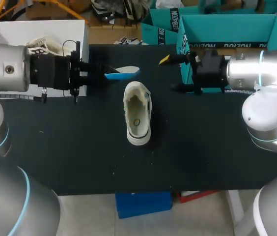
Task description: Take the shoe out of the shoebox, open the shoe tongue, remove and reinsert the insole, then place the shoe into the shoebox
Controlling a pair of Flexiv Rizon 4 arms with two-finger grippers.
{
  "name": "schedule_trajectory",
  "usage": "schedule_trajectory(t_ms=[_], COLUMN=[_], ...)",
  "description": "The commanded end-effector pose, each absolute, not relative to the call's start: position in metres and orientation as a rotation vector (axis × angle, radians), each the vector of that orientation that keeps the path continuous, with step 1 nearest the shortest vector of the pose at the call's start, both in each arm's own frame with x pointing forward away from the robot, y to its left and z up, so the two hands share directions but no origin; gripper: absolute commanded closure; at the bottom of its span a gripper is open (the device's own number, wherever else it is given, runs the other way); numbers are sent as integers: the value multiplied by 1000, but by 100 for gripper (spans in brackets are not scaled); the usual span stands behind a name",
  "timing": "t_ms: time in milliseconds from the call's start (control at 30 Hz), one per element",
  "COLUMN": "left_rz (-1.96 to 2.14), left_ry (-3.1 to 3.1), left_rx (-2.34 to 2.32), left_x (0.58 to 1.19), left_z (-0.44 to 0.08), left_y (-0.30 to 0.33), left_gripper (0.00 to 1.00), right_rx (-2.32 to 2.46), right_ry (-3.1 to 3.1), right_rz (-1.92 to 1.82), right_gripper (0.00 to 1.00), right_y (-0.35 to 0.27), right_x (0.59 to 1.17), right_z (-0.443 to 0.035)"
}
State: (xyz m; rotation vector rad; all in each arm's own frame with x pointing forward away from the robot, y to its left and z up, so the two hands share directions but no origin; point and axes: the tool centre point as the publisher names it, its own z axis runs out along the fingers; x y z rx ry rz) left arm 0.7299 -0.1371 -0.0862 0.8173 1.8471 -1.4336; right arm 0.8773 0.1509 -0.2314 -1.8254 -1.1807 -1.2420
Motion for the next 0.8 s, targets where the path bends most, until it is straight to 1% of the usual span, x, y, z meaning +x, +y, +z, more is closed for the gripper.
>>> schedule_trajectory(t_ms=[33, 67, 100, 167, 200, 333, 800], left_rz=[-1359, -1363, -1260, -1319, -1264, -1279, -1159], left_ry=[1531, 1491, 1495, 1443, 1438, 1370, 1193], left_rx=[899, 928, 1003, 1022, 1059, 1094, 1173], left_x=[692, 684, 678, 670, 667, 662, 657], left_z=[-85, -93, -104, -126, -136, -170, -236], left_y=[-129, -125, -122, -115, -112, -99, -99], left_gripper=[100, 100, 100, 100, 100, 100, 100], right_rx=[-1778, -1778, -1769, -1763, -1754, -1733, -1672], right_ry=[-1149, -1149, -1152, -1172, -1185, -1211, -1229], right_rz=[-1290, -1290, -1291, -1273, -1268, -1256, -1295], right_gripper=[0, 0, 0, 0, 0, 0, 0], right_y=[151, 151, 150, 149, 150, 152, 159], right_x=[876, 876, 876, 876, 875, 874, 870], right_z=[-234, -234, -235, -237, -237, -237, -228])
